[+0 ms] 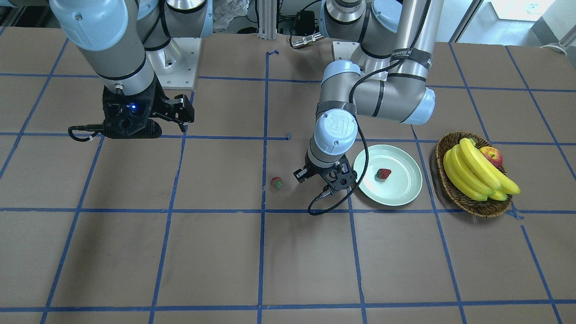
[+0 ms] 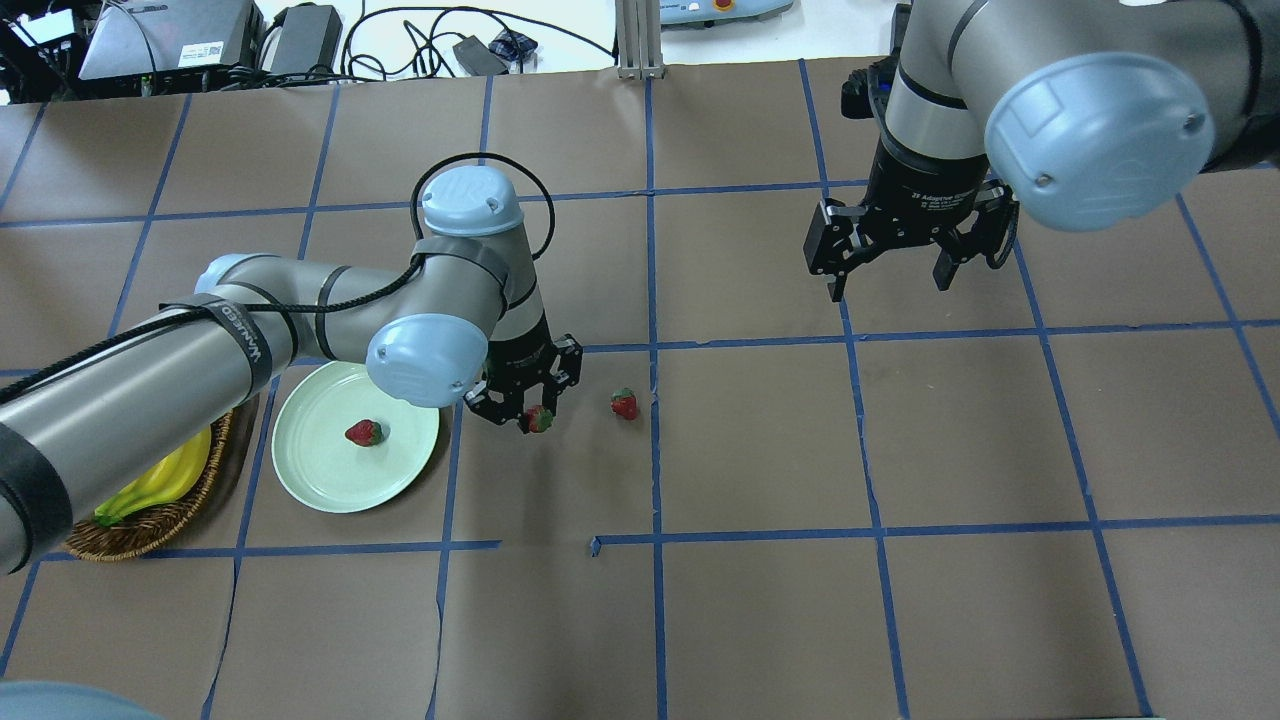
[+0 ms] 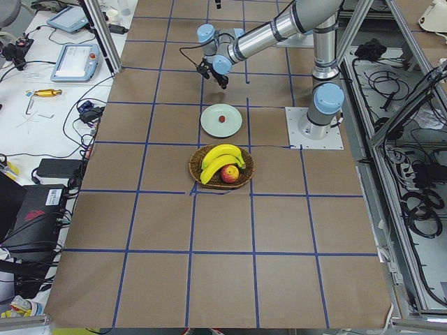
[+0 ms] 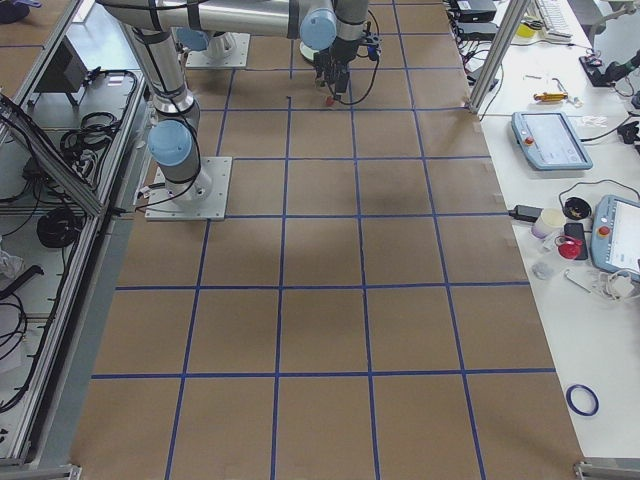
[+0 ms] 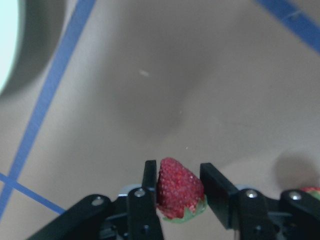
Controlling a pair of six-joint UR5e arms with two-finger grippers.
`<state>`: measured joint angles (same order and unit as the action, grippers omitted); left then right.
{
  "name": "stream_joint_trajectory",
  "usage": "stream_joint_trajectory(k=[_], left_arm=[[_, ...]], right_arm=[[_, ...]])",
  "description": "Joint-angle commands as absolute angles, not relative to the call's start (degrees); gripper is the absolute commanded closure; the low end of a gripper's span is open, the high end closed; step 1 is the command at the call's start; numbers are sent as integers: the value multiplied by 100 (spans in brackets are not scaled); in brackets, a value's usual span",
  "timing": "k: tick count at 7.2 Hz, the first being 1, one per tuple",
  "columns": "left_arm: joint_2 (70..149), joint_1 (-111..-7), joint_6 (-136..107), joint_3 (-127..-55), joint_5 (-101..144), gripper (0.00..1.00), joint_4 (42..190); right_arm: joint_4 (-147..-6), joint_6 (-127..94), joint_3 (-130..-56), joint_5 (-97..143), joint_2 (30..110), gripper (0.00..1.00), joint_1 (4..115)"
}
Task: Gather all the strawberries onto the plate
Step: 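Carry the strawberry over the plate and open the left gripper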
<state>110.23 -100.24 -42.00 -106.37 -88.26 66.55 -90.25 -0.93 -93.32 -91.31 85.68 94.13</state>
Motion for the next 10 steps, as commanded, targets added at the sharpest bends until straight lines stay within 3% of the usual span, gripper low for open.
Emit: stream_joint_trajectory(k=[1,6,7,8,9,10], left_arm=[[10960,-9338,-2567,-10222,-9218,100,7075],[10951,-7868,481,-10564,-10405,100,7154],[10951,-7858,492,-10712,-10398,58,7146],[10951,-7857,449,-10783,-10371,28,7128],[10951,-7901,353,-10784,-10371,10,7084],[10951,-7954,404,-10784,-10380,0,7084]], right_arm=[[-9035,-88,-9299,-9141,8569,0,9404],[-9114,-62,-9290,-9106,8561,0,9396],[-9114,-70,-9299,-9105,8561,0,9396],[-9114,-79,-9308,-9105,8561,0,9396],[-9114,-88,-9316,-9105,8561,0,9396],[-9114,-79,-9308,-9105,8561,0,9396]])
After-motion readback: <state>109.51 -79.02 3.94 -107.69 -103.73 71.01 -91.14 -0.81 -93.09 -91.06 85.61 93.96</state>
